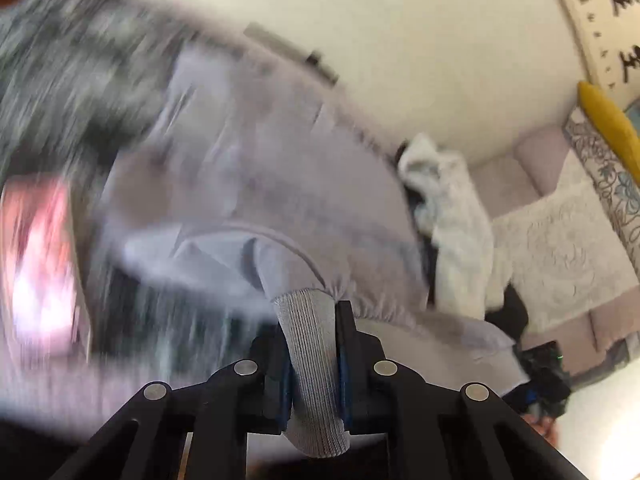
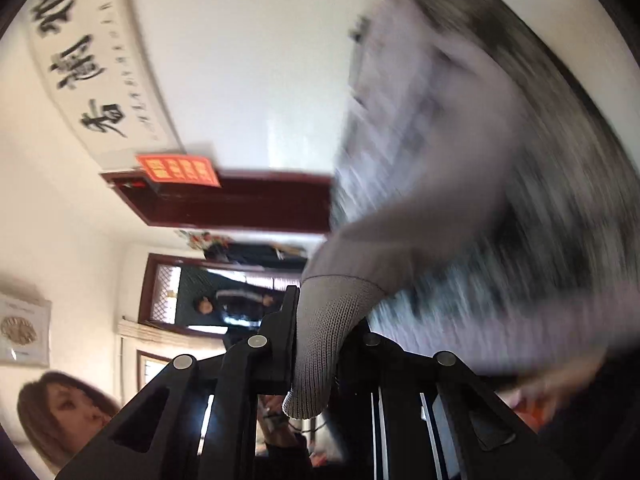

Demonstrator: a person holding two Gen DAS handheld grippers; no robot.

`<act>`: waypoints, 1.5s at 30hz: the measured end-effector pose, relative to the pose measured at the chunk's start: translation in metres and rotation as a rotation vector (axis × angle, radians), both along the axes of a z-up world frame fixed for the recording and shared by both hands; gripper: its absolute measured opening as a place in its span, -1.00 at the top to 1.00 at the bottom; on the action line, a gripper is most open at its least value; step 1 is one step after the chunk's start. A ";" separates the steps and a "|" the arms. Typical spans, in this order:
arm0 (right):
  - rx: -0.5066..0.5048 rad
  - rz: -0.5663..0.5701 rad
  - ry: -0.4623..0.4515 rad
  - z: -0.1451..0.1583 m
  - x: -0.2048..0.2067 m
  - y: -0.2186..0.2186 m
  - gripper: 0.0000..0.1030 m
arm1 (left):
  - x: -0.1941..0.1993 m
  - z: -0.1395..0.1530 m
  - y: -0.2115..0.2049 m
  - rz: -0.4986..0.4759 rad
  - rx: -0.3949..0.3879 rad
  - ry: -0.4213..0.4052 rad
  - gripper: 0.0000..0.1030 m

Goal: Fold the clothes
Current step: 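Lift the hem toward the collar with both grippers and release it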

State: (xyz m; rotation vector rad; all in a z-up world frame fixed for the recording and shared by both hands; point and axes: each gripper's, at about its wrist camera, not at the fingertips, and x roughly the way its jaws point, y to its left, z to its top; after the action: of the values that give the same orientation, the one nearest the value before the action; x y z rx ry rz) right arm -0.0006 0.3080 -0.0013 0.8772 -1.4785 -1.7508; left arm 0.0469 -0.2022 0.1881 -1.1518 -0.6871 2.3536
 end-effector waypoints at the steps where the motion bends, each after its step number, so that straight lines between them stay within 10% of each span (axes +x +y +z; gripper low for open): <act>1: 0.006 -0.007 0.028 0.013 -0.023 0.002 0.71 | -0.029 0.010 0.007 0.001 -0.041 0.032 0.74; 6: 0.051 -0.058 0.065 0.054 -0.178 0.014 0.70 | -0.184 0.030 0.022 0.049 -0.175 0.054 0.67; 10: 0.158 -0.125 -0.045 0.036 -0.302 0.035 0.55 | -0.310 -0.014 0.030 0.100 -0.262 -0.077 0.54; 13: 0.239 -0.201 -0.145 0.011 -0.368 0.054 -0.67 | -0.394 -0.076 0.010 0.086 -0.043 -0.308 0.29; 15: 0.269 -0.308 -0.144 0.007 -0.385 0.075 -0.76 | -0.417 -0.087 -0.035 0.159 0.216 -0.354 0.29; 18: 0.529 -0.376 0.044 0.057 -0.366 0.084 -0.72 | -0.400 -0.030 -0.071 0.273 0.011 -0.137 0.29; 21: 1.026 -0.364 0.215 0.095 -0.334 0.033 -0.37 | -0.354 -0.003 -0.024 0.174 -0.221 0.064 0.09; 24: 1.359 -0.250 0.237 0.061 -0.334 -0.031 -0.03 | -0.319 -0.058 0.065 -0.036 -0.494 0.143 0.08; 27: 1.586 -0.100 0.049 -0.033 -0.365 -0.048 0.08 | -0.339 -0.144 0.081 -0.027 -0.682 -0.043 0.28; 29: 1.474 -0.142 -0.009 -0.045 -0.371 -0.019 0.00 | -0.357 -0.146 0.046 0.083 -0.590 -0.141 0.45; 32: 1.217 -0.346 -0.030 0.015 -0.325 0.026 -0.11 | -0.341 -0.081 0.006 0.216 -0.574 -0.050 0.30; 36: 0.717 -0.446 0.106 0.075 -0.225 0.076 -0.90 | -0.254 0.012 -0.020 0.308 -0.553 0.153 -0.46; 40: 0.263 -0.489 0.001 0.017 -0.130 0.111 -0.93 | -0.173 0.025 -0.035 0.310 -0.373 0.180 -0.60; 45: 0.196 -0.474 -0.344 -0.071 -0.104 0.092 -0.88 | -0.107 -0.023 -0.024 0.283 -0.181 0.068 -0.60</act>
State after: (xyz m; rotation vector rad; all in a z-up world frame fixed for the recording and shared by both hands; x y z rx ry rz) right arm -0.1046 0.4000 -0.0719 1.0272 -1.8777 -2.2001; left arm -0.0602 -0.2260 0.1649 -1.1024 -0.6608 2.7275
